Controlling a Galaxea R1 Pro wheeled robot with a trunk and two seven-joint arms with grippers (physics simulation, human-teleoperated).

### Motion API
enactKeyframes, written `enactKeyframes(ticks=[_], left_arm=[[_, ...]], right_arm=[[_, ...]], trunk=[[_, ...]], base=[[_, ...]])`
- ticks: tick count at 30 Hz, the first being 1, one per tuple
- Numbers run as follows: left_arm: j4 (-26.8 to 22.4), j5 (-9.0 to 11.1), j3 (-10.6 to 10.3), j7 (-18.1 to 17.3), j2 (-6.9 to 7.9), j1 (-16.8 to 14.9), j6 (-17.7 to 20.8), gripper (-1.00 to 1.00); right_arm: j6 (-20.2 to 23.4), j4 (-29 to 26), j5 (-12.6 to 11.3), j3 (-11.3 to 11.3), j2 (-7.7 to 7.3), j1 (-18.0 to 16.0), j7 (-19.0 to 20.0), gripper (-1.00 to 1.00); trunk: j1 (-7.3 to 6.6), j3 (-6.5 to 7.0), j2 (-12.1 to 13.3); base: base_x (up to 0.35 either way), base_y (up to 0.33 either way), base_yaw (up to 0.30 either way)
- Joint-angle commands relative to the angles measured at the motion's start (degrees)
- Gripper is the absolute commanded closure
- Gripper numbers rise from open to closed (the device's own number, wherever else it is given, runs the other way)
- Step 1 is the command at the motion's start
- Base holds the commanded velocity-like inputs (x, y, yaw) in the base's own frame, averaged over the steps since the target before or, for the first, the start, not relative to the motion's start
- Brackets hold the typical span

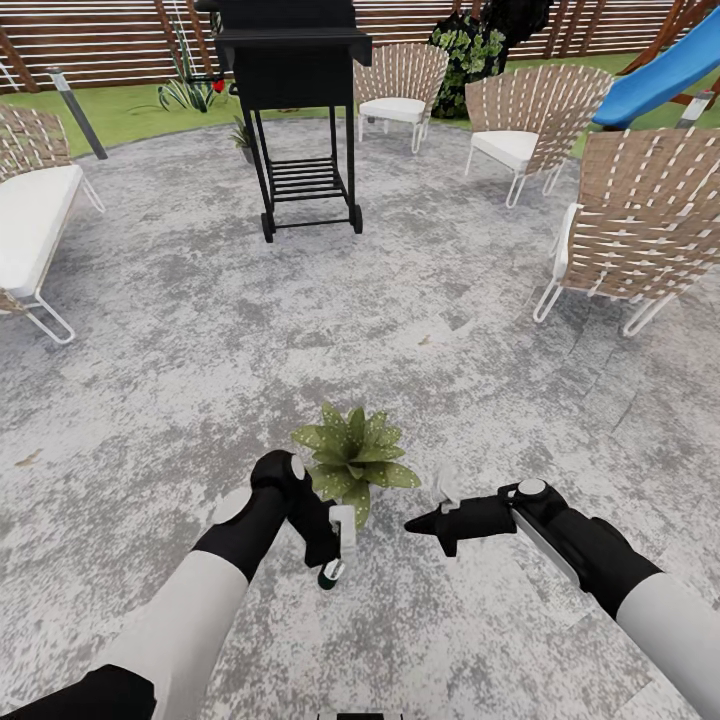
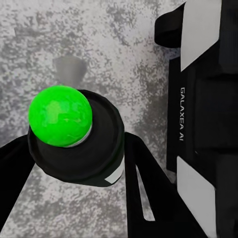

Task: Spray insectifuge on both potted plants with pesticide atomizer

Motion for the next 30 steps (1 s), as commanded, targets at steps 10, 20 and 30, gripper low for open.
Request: enactKeyframes(ticks=[10, 20, 30], left_arm=[[-0.2, -0.5, -7.5, -1.0, -0.02, 0.0, 4.5, 1.00], [-0.2, -0.5, -9.4, -1.1, -0.02, 0.0, 6.0, 1.00], [-0.2, -0.5, -9.5, -1.0, -0.02, 0.0, 6.2, 1.00]], right_arm=[[4.3, -0.2, -0.4, 0.1, 0.32, -0.1, -0.1, 1.00], [5.0, -2.4, -0.4, 0.1, 0.67, -0.1, -0.1, 1.00], [5.0, -2.8, -0.4, 0.0, 1.50, -0.1, -0.1, 1.00]], trunk=[[0.00, -0.04, 0.0], [0.00, -0.04, 0.0], [0.00, -0.04, 0.0]], base=[[0.000, 0.000, 0.000], [0.000, 0.000, 0.000], [0.000, 0.000, 0.000]])
